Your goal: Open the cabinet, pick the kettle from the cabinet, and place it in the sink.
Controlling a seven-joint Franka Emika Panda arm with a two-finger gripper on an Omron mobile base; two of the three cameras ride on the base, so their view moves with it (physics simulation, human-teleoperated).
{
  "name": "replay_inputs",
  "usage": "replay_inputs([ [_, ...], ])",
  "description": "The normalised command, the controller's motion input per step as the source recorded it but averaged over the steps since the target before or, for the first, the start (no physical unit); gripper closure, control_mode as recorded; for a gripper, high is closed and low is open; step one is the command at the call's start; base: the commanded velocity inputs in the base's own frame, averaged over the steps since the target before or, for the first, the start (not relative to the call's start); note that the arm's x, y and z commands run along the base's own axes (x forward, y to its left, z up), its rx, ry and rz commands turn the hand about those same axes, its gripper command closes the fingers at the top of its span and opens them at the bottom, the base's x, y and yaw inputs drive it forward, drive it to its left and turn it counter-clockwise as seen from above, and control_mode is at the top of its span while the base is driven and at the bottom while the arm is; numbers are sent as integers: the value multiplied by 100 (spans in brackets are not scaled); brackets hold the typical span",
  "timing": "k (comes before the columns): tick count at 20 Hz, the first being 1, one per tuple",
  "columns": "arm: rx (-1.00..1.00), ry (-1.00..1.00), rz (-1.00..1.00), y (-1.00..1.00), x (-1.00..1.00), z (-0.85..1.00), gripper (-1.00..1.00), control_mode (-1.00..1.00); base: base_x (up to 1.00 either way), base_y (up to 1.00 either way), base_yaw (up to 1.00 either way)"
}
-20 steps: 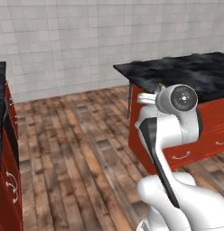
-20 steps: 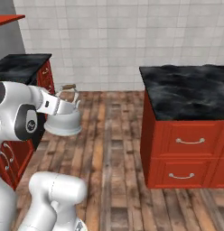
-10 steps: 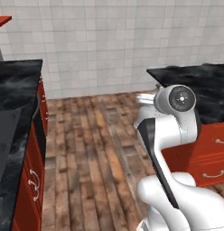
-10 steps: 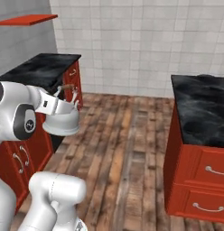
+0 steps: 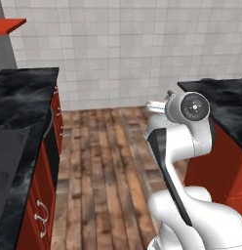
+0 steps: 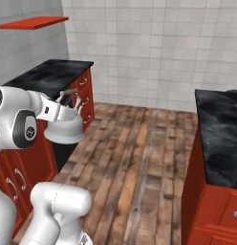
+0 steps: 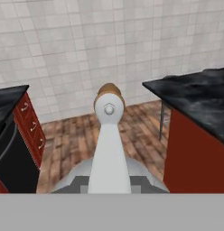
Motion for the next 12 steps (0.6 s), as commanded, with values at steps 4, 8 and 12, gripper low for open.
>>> replay_inputs([
  [4, 0, 0, 0, 0, 0, 0, 100, 100, 67, -9, 16],
  [8, 0, 0, 0, 0, 0, 0, 100, 100, 67, -9, 16],
  [12, 0, 0, 0, 0, 0, 0, 100, 100, 67, -9, 16],
])
